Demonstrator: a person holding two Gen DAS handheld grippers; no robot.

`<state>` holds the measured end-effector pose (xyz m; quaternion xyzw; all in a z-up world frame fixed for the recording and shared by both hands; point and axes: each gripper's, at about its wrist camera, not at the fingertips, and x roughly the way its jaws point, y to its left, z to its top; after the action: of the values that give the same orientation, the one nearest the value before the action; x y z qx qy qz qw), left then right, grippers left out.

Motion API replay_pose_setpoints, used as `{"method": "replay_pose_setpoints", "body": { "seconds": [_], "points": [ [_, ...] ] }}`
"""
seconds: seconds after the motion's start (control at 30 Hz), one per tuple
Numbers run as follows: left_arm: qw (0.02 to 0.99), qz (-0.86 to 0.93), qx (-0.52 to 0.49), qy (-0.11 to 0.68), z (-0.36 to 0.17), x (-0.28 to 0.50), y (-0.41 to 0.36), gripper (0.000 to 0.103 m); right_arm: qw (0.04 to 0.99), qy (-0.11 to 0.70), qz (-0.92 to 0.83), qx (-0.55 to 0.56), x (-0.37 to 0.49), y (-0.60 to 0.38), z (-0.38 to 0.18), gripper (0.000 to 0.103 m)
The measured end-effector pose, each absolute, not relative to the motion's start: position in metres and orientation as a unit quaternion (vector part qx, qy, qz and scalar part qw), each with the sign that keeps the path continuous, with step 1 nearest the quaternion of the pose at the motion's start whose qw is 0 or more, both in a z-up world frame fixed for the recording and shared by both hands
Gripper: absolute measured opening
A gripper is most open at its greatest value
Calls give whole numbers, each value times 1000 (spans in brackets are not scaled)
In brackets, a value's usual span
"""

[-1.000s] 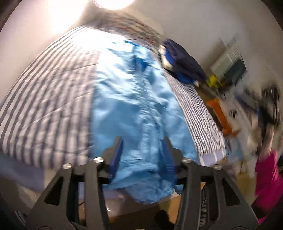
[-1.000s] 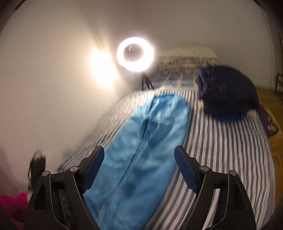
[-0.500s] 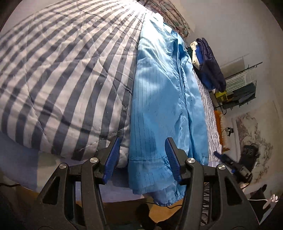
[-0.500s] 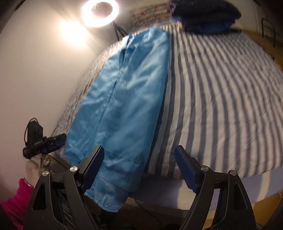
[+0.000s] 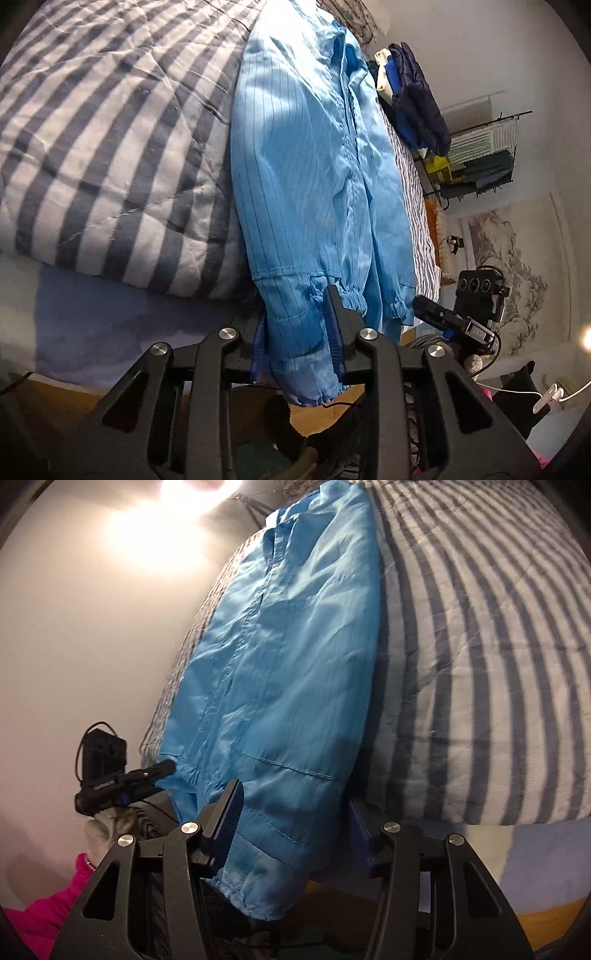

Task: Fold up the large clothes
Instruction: 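Close both tools on the cuff end of the light blue jacket, then lift the held jacket end and fold it toward the collar with both tools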

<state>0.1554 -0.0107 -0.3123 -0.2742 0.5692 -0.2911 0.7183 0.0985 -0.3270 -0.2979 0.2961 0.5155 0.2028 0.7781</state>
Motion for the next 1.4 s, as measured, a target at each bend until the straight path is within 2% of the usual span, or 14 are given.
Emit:
{"method": "replay_pose_setpoints", "body": {
  "seconds": [0.07, 0.17, 0.2, 0.3, 0.7, 1.0, 1.23, 1.4],
  "points": [
    [719, -294, -271, 569, -311, 158, -15, 11, 771, 524, 214, 291, 102, -318, -303, 52],
    [715, -296, -279, 568, -311, 157, -15, 6, 769, 534, 218, 277, 103, -310, -304, 22],
    [713, -297, -285, 567, -310, 157, -14, 5, 766, 535, 217, 282, 104, -310, -305, 16],
    [705, -300, -306, 565, -306, 156, -8, 4, 757, 526, 223, 317, 102, -318, -305, 9],
    [706, -340, -336, 523, -244, 176, -22, 3, 751, 467, 253, 393, 111, -326, -266, 5],
    [726, -347, -349, 481, -208, 241, -40, 3, 776, 419, 254, 396, 159, -328, -230, 5],
    [749, -313, -357, 462, -207, 304, -49, 3, 789, 399, 225, 410, 220, -348, -226, 5],
    [764, -273, -355, 465, -233, 342, -52, 3, 799, 401, 200, 401, 266, -350, -242, 5]
  ]
}}
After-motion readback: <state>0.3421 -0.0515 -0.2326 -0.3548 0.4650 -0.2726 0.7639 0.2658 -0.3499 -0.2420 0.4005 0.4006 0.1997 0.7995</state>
